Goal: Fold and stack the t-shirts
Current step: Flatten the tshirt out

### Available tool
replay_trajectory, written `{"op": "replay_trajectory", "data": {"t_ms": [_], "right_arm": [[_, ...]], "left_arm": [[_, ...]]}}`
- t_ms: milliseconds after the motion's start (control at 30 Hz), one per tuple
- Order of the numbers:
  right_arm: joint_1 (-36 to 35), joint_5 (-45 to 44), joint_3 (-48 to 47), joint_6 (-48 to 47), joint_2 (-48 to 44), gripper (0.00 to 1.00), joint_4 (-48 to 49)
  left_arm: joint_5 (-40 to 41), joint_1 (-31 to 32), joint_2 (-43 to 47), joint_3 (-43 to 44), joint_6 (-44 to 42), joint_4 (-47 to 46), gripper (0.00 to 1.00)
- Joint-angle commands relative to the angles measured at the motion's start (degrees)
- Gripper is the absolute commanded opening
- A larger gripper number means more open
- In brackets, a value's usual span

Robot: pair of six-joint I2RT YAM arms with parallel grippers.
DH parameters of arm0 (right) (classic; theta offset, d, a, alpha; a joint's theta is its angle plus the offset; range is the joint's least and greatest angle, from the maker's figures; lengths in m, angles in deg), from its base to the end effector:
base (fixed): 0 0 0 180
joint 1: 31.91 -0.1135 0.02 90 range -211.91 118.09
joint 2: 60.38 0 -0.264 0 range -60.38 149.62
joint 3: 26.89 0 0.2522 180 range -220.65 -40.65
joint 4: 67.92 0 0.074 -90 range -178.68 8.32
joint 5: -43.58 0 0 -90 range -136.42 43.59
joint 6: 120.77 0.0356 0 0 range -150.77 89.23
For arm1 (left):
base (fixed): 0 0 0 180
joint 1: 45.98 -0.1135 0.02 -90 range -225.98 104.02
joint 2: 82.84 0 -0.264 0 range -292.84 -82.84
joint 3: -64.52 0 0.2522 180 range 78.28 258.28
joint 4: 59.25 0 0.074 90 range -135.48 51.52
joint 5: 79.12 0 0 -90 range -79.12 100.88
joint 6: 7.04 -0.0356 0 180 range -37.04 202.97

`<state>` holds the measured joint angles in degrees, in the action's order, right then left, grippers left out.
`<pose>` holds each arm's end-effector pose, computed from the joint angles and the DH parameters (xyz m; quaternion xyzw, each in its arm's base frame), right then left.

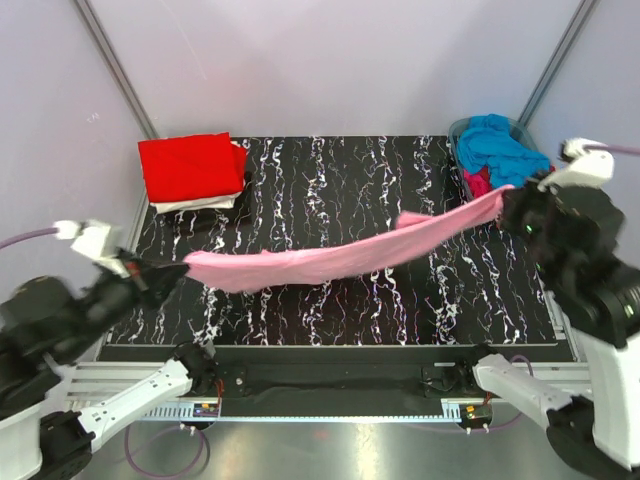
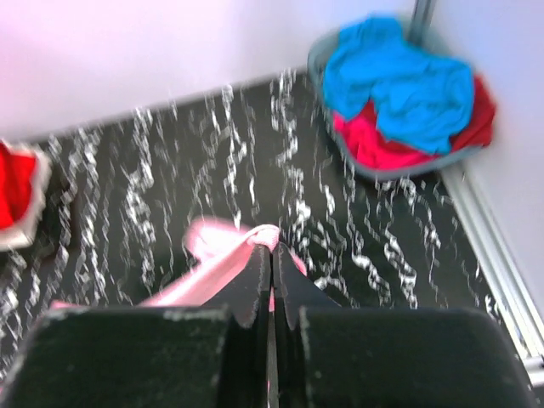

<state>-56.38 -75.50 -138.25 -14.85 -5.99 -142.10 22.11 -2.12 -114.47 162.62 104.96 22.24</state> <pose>0.1020 0.0274 0.5085 0.0905 0.7881 0.0086 0.6088 0.0056 0.0042 0.4550 0.0913 0.7866 -0.2641 0.5506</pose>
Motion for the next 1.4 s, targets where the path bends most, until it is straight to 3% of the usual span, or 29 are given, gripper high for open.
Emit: {"op": "replay_trajectory", "data": {"t_ms": [0,233,367,500,600,800,900,967,1000,1033,1067,1100,1133,1167,1200,1233,1267,1333,1367], "right_arm": [[0.21,-5.28,2.06,-3.35,-6.65,0.00,9.26],[0.21,3.05,1.19,-8.97,-20.10,0.00,23.66],[0.04,3.94,-0.83,-13.01,-20.73,0.00,27.28],[-0.05,0.61,-4.69,-15.65,-15.03,0.00,25.80],[-0.93,-7.37,-5.84,-17.59,-7.04,0.00,25.44],[-0.15,-11.09,-6.47,-14.53,11.77,0.00,25.71],[7.39,-5.31,-5.94,-8.30,22.40,0.00,23.87],[11.88,3.39,-5.58,-2.77,31.97,0.00,22.98],[14.16,5.07,-7.06,-1.61,40.01,0.00,22.46],[15.14,5.70,-8.99,-0.55,44.88,0.00,20.28],[15.85,7.01,-16.75,1.63,50.06,0.01,17.39],[17.07,8.93,-22.49,2.35,55.68,0.13,13.53],[17.35,12.00,-28.90,3.14,66.70,0.77,3.57],[17.35,12.03,-35.57,3.93,71.51,0.96,-1.14],[17.35,11.51,-45.56,4.11,75.21,1.00,-4.84],[17.35,11.24,-48.62,4.20,79.08,1.00,-8.71],[17.35,11.06,-49.69,4.20,79.20,1.00,-8.83],[17.35,11.76,-43.23,4.12,74.13,1.00,-3.32],[17.35,12.46,-35.45,4.29,71.67,1.00,-0.51]], "left_arm": [[1.44,-0.17,0.26,9.95,-8.71,-3.56,0.00],[-5.94,-2.19,-2.10,30.60,-18.47,-10.41,0.00],[-15.94,-6.23,-10.19,43.53,-24.53,-10.85,0.00],[-17.47,-7.56,-13.88,44.34,-27.79,-15.42,0.00],[-12.82,-7.47,-17.92,41.97,-30.16,-18.32,0.00],[-0.78,-7.56,-31.62,33.80,-36.67,-24.21,0.00],[-6.80,-15.17,-41.98,32.38,-36.60,-25.45,0.00],[-12.61,-23.96,-52.43,32.64,-32.91,-25.98,0.00],[-12.54,-26.17,-56.91,35.61,-31.68,-25.63,0.00],[-11.32,-28.80,-68.27,39.55,-29.67,-22.75,0.00],[-8.96,-29.52,-74.82,44.03,-28.69,-20.46,0.05],[-8.16,-30.05,-81.32,54.60,-27.29,-17.92,0.44],[-8.23,-30.93,-90.87,57.49,-23.71,-15.28,0.68],[-10.15,-31.20,-93.75,58.65,-22.19,-15.08,0.84],[-9.99,-31.20,-96.04,59.97,-22.17,-14.73,0.92],[-9.65,-30.94,-98.76,61.03,-20.43,-13.42,0.99],[-7.64,-30.85,-98.88,59.56,-19.90,-13.58,0.99],[-5.44,-30.94,-95.48,50.56,-19.10,-16.64,0.99],[-5.07,-30.94,-93.62,47.44,-19.01,-18.05,0.99]]}}
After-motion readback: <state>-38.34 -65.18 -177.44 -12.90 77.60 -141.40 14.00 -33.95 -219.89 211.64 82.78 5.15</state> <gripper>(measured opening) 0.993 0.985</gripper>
